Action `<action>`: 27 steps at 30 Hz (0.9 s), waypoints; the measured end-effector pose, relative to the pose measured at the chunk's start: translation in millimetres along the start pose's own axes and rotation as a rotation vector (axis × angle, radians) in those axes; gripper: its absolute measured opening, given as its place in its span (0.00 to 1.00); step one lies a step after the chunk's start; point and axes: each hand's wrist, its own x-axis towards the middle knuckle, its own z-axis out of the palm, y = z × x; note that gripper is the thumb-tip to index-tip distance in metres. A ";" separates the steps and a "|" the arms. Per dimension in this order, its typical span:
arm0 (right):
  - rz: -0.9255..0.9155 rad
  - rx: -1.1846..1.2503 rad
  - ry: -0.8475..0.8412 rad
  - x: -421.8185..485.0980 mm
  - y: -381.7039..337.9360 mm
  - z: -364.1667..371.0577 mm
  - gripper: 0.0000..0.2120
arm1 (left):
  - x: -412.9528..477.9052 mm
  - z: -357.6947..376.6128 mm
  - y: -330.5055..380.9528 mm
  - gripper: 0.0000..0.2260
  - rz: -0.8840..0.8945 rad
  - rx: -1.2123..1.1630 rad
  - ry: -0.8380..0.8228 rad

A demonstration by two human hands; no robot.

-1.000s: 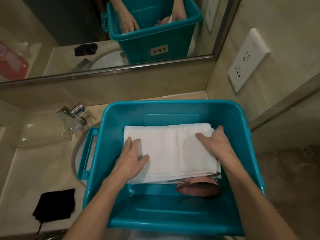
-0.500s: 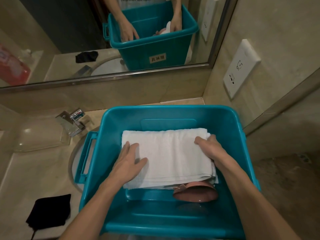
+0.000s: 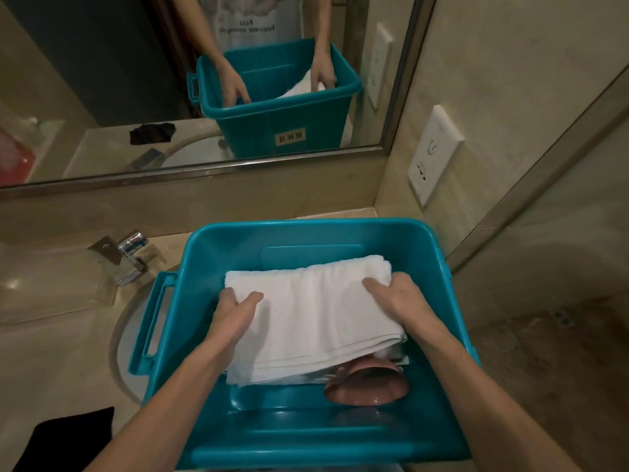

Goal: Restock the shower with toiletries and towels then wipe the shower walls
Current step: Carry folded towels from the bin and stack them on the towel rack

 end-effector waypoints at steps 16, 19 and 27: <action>-0.096 -0.145 0.167 -35.5 -13.6 -30.0 0.23 | 30.8 6.3 -10.7 0.33 -0.211 -0.086 -0.052; -0.115 -0.170 0.179 -36.3 -14.3 -29.3 0.21 | 30.8 3.2 -9.2 0.28 -0.223 -0.080 -0.112; -0.119 -0.235 0.181 -29.3 -19.3 -25.8 0.17 | 31.4 -2.7 -1.1 0.20 -0.246 -0.147 -0.223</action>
